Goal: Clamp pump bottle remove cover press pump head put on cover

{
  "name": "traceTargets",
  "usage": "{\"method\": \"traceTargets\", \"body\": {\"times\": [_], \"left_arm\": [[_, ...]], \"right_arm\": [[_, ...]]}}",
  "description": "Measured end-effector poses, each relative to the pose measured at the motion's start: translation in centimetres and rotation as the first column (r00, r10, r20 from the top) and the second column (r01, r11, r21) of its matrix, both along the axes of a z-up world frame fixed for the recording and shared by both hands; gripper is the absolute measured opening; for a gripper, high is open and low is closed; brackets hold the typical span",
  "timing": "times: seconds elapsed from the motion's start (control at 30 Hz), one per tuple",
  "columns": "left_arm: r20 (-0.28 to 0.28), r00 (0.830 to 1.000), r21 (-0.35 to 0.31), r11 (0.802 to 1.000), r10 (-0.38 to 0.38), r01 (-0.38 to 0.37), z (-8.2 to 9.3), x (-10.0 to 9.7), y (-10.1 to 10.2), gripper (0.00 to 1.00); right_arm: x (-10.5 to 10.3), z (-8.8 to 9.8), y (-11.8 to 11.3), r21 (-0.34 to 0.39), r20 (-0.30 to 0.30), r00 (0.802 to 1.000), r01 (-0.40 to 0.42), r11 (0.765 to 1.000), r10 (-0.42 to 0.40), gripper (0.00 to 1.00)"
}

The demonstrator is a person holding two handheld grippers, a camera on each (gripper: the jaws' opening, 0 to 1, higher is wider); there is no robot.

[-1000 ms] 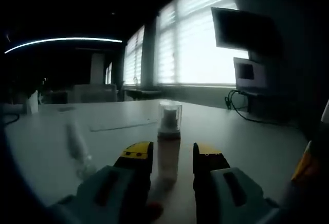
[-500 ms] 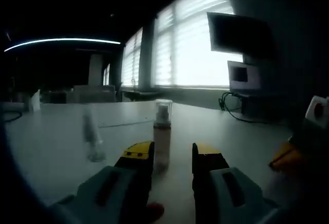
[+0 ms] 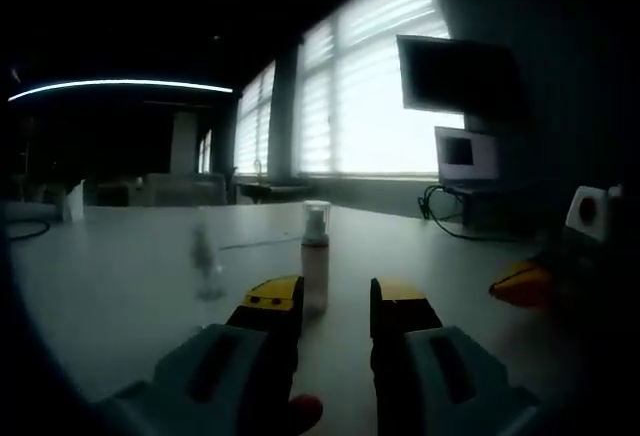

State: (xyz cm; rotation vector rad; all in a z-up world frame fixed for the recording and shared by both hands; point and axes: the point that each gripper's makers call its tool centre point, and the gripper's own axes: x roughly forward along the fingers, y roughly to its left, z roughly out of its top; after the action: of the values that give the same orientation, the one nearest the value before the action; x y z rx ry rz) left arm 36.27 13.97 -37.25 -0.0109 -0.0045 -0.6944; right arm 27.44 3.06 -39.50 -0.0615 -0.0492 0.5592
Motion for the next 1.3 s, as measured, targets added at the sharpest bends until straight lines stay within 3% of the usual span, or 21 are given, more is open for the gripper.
{"method": "traceTargets", "body": {"times": [0.23, 0.3, 0.4, 0.67, 0.87, 1.3], "left_arm": [[0.018, 1.0, 0.014, 1.0, 0.003, -0.004, 0.1, -1.5, 1.9, 0.16], [0.021, 1.0, 0.017, 1.0, 0.008, -0.009, 0.0, -2.2, 2.3, 0.16], [0.028, 0.999, 0.01, 1.0, 0.029, -0.029, -0.1, -2.7, 3.3, 0.16], [0.023, 0.997, -0.009, 0.997, 0.072, -0.071, -0.8, -3.5, 5.8, 0.16], [0.031, 0.996, 0.032, 0.996, 0.08, -0.081, -1.6, -4.8, 6.8, 0.15], [0.019, 0.99, 0.04, 0.989, 0.143, -0.144, -2.5, -6.6, 9.7, 0.15]], "right_arm": [[-0.3, 0.6, 0.5, 0.066, 0.01, 0.999, -0.039, 0.997, 0.039, 0.0], [0.1, -0.4, 0.1, 0.013, -0.01, 1.0, -0.015, 1.0, 0.015, 0.0], [-0.1, -0.2, 0.2, 0.043, -0.013, 1.0, -0.023, 0.999, 0.024, 0.0], [-0.1, -0.6, 0.4, 0.012, -0.018, 0.999, -0.026, 1.0, 0.026, 0.0], [0.1, -0.8, 0.4, 0.003, -0.02, 1.0, -0.021, 1.0, 0.021, 0.0], [0.1, -0.8, 0.3, -0.008, -0.012, 1.0, -0.023, 1.0, 0.023, 0.0]]}}
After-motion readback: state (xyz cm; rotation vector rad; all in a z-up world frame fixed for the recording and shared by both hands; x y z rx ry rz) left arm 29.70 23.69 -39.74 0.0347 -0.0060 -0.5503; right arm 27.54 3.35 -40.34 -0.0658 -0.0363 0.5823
